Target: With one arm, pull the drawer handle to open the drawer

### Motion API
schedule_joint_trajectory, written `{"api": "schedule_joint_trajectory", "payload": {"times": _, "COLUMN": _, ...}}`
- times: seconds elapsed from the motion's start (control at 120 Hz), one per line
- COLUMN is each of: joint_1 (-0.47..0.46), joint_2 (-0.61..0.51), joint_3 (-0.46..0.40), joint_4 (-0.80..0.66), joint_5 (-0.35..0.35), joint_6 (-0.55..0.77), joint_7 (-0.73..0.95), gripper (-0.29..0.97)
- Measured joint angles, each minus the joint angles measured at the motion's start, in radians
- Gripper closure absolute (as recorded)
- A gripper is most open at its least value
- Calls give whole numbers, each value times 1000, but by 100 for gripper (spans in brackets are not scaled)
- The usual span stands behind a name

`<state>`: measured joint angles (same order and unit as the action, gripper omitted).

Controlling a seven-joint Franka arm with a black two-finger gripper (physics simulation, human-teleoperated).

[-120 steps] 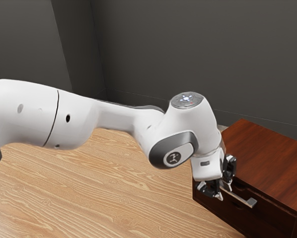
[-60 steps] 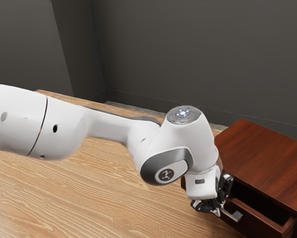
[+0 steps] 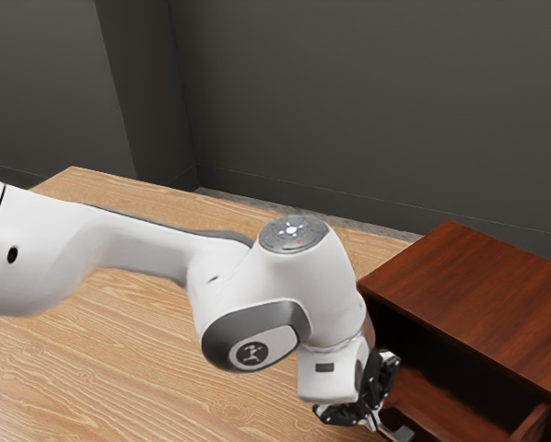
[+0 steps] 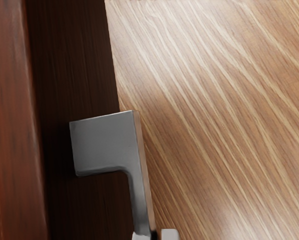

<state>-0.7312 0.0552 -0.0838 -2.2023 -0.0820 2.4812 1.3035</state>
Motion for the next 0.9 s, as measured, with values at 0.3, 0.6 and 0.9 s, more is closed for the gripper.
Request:
{"api": "schedule_joint_trajectory", "payload": {"times": 0.3, "joint_1": -17, "joint_2": -75, "joint_3": -10, "joint_4": -85, "joint_5": -28, "joint_6": 4, "joint_7": -7, "gripper": 79}}
{"api": "schedule_joint_trajectory", "payload": {"times": 0.6, "joint_1": -48, "joint_2": -101, "joint_3": -4, "joint_4": -96, "joint_5": -33, "joint_6": 1, "joint_7": -15, "gripper": 73}}
{"api": "schedule_joint_trajectory", "payload": {"times": 0.9, "joint_1": -55, "joint_2": -106, "joint_3": -8, "joint_4": -101, "joint_5": -37, "joint_6": -10, "joint_7": -24, "gripper": 58}}
